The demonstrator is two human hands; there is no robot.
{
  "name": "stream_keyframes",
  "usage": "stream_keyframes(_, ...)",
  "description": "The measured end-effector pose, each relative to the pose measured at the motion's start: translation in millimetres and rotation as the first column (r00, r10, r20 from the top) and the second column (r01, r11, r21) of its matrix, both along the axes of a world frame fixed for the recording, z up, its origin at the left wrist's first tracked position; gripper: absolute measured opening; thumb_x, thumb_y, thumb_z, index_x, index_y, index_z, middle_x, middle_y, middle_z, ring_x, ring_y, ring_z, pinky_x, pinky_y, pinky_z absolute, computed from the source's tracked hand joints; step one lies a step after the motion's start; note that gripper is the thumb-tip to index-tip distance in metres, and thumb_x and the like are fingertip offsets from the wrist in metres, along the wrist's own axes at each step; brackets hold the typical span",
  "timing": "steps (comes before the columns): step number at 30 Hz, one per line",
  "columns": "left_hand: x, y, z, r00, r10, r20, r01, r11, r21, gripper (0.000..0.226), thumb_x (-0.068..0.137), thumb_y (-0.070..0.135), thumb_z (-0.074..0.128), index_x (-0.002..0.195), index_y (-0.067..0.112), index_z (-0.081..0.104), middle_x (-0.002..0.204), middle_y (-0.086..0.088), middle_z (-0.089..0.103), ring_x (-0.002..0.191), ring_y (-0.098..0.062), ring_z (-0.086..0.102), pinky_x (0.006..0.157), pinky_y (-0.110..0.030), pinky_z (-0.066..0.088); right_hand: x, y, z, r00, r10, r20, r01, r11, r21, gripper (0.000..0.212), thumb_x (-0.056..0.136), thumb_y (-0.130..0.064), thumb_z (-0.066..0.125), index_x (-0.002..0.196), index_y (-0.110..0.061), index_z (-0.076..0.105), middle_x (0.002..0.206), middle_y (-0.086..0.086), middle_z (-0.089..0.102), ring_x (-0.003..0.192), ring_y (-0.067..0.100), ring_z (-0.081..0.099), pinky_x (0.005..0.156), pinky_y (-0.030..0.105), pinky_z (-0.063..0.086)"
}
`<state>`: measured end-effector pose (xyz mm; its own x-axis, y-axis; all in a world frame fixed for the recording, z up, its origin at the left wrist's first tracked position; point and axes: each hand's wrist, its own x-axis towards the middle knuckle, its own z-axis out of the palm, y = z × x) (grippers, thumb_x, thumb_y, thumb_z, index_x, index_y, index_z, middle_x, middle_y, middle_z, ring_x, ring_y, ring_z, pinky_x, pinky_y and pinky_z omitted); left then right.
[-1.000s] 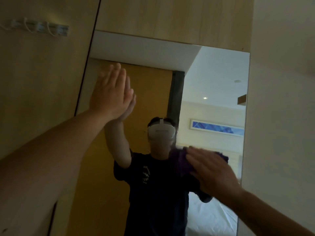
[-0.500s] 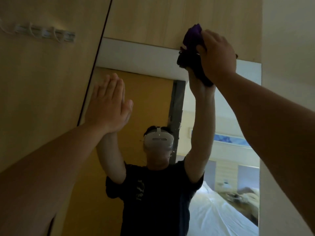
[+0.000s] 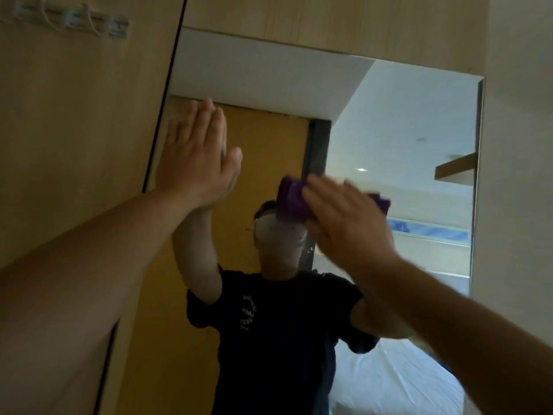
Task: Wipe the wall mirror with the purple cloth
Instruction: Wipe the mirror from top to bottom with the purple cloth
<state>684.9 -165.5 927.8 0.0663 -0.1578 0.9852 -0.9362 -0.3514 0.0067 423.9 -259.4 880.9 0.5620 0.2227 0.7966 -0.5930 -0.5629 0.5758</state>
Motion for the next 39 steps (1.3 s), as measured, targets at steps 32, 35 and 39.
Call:
stream_keyframes(32, 1.7, 2.6, 0.8, 0.999, -0.044, 0.003, 0.044, 0.998, 0.04, 0.081, 0.093, 0.06, 0.001, 0.158, 0.011, 0.001, 0.166, -0.007, -0.007, 0.152, -0.02, -0.009, 0.124, -0.042, -0.002, 56.9, 26.9, 217.2, 0.955, 0.104, 0.279, -0.11, 0.994, 0.003, 0.037, 0.102, -0.024, 0.045, 0.138, -0.013, 0.048, 0.14, 0.01, 0.052, 0.126, 0.031, 0.047, 0.105, 0.043, 0.036)
stream_keyframes(35, 23.2, 13.3, 1.6, 0.998, -0.018, 0.059, 0.016, 0.999, 0.032, 0.08, 0.096, 0.059, 0.006, 0.158, 0.009, 0.006, 0.166, -0.009, 0.0, 0.153, -0.022, -0.003, 0.124, -0.043, 0.003, 63.7, 22.9, 216.1, 0.948, 0.097, 0.303, -0.099, 0.995, -0.01, 0.037, 0.103, -0.027, 0.043, 0.136, -0.012, 0.048, 0.137, 0.011, 0.054, 0.125, 0.031, 0.049, 0.106, 0.044, 0.035)
stream_keyframes(39, 57.2, 24.2, 2.7, 0.999, -0.025, 0.029, 0.025, 1.0, 0.004, 0.076, 0.098, 0.055, 0.008, 0.157, 0.008, 0.012, 0.166, -0.011, 0.005, 0.153, -0.026, 0.002, 0.123, -0.049, 0.008, 66.2, 27.0, 201.1, 0.959, 0.079, 0.271, -0.093, 0.995, 0.039, 0.039, 0.104, -0.029, 0.043, 0.14, -0.015, 0.046, 0.144, 0.01, 0.05, 0.131, 0.03, 0.046, 0.111, 0.045, 0.034)
